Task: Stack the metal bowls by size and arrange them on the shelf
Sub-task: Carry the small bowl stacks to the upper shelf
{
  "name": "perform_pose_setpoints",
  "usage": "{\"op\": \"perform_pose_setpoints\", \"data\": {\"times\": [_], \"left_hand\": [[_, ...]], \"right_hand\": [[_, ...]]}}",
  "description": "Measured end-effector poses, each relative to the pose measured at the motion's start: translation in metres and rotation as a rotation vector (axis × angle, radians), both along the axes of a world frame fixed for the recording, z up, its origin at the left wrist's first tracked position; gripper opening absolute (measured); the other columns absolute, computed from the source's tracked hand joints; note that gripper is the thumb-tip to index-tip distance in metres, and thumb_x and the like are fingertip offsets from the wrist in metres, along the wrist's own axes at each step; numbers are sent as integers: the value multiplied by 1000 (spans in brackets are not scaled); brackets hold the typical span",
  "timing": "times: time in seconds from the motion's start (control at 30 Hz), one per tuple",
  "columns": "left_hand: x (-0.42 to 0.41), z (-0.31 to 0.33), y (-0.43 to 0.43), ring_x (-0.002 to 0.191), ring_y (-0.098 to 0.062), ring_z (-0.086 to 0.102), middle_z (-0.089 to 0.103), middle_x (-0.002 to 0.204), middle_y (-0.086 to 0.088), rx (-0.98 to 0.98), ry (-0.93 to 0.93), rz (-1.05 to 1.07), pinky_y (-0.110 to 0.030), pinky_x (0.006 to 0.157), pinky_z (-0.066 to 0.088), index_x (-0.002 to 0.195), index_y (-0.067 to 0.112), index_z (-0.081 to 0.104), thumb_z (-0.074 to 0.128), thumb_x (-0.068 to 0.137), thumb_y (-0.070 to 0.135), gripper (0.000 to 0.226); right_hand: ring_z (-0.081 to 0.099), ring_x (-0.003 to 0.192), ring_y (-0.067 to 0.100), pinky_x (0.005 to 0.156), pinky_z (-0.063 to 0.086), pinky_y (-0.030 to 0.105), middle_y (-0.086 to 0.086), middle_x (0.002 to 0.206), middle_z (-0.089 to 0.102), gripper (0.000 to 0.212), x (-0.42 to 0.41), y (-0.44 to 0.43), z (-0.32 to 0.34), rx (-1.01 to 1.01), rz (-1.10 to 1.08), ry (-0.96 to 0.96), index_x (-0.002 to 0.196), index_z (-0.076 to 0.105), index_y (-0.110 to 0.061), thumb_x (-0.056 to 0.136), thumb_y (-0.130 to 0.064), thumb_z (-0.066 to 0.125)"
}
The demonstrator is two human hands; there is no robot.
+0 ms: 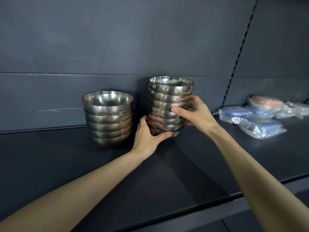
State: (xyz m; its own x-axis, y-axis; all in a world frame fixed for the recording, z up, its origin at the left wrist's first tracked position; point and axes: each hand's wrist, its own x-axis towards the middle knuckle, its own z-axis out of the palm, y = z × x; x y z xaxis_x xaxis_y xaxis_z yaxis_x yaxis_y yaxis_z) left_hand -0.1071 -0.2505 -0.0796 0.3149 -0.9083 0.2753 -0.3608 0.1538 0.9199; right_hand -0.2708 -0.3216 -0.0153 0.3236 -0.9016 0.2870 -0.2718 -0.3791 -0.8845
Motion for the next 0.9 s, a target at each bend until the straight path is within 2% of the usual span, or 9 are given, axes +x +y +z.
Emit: {"op": "perform_pose_setpoints", "data": {"times": [0.33,0.47,0.67,0.9], "left_hand": [[-7,0,30,121,-13,50,47,137,-1,-11,-23,-31,-27,101,42,142,16,29,85,66,36,96],[-8,0,35,120,-12,51,48,136,-1,-18,-34,-32,-23,97,41,140,16,32,85,66,35,93],[-6,0,35,121,-13,50,48,137,-2,-9,-39,-50,-29,102,42,141,17,30,85,65,38,95],[-5,-1,36,121,-12,49,44,139,-1,13,-35,-76,-30,103,43,142,18,26,85,63,40,101]], "right_hand": [[63,106,12,86,58,41,-8,120,60,105,-11,40,6,-24,-35,2,135,43,-24,45,-66,78],[64,104,11,84,58,40,-11,117,60,97,-13,46,5,-22,-45,1,129,44,-28,45,-65,77],[63,106,12,87,57,40,-10,118,60,104,-13,46,3,-27,-59,12,132,43,-29,42,-70,76],[60,112,11,92,55,42,-12,122,58,106,-14,44,3,7,-48,26,130,42,-32,40,-75,78]]}}
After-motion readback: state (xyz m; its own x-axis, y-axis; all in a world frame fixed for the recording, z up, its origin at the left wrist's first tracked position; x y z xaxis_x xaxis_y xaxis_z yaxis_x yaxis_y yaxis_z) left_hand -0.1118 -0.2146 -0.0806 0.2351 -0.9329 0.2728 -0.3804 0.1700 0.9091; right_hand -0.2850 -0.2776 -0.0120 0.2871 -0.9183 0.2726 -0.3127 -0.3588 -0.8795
